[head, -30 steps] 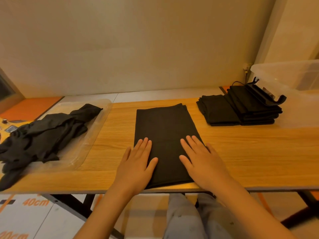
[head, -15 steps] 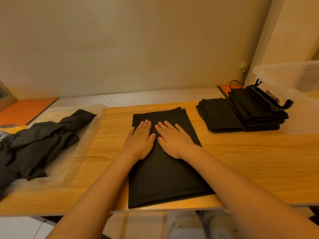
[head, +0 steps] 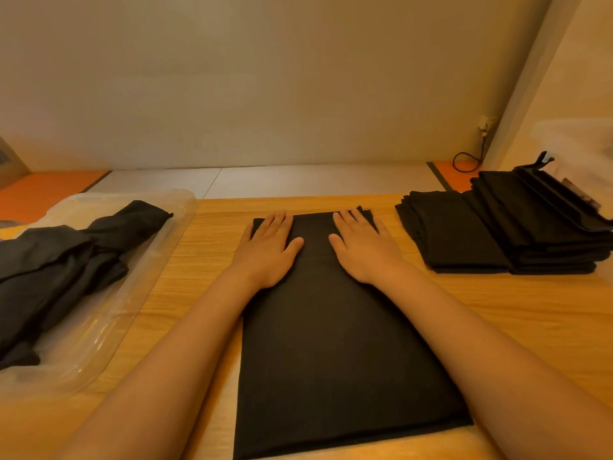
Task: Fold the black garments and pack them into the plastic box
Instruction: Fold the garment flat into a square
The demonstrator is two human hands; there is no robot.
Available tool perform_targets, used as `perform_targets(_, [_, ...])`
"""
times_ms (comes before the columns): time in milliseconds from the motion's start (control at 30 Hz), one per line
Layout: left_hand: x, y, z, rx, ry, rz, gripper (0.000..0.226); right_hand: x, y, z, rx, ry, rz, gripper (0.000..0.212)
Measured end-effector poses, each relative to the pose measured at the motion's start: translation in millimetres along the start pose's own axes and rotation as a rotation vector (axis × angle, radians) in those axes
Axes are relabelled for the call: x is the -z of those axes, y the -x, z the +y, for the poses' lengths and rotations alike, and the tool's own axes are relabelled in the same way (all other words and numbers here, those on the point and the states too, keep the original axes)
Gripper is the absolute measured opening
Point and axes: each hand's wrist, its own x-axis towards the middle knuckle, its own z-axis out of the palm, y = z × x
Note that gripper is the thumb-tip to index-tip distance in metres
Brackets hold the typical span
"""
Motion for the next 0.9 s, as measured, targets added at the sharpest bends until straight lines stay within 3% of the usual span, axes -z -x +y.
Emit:
perform_targets(367, [-8.1, -7.7, -7.0, 0.010, -0.015, 0.031, 0.060, -5.3, -7.1, 9.1, -0.099, 0.005, 0.000, 0.059])
perform_targets(533, [14.9, 14.8, -3.0, -0.021, 0.112, 0.173, 0.056, 17.1, 2.4, 13.9, -0.064, 0.016, 0.097, 0.057])
perform_targets(600, [31.4, 38.8, 4.7, -0.069, 0.157, 0.204, 0.058, 38.1, 19.5, 12.4, 0.005, -0.031, 0.138, 0.057])
perform_targets(767, [20.7, 146.5, 32.1, -0.302, 0.152, 0.064, 0.070, 39.2, 134.4, -9.2, 0.333, -0.097, -0.033, 0.061])
perform_targets(900, [-3.0, 199.9, 27.5, -0.325, 0.235, 0.035, 0.070, 12.5, 196.5, -3.8, 0.341, -0.057, -0.070, 0.075])
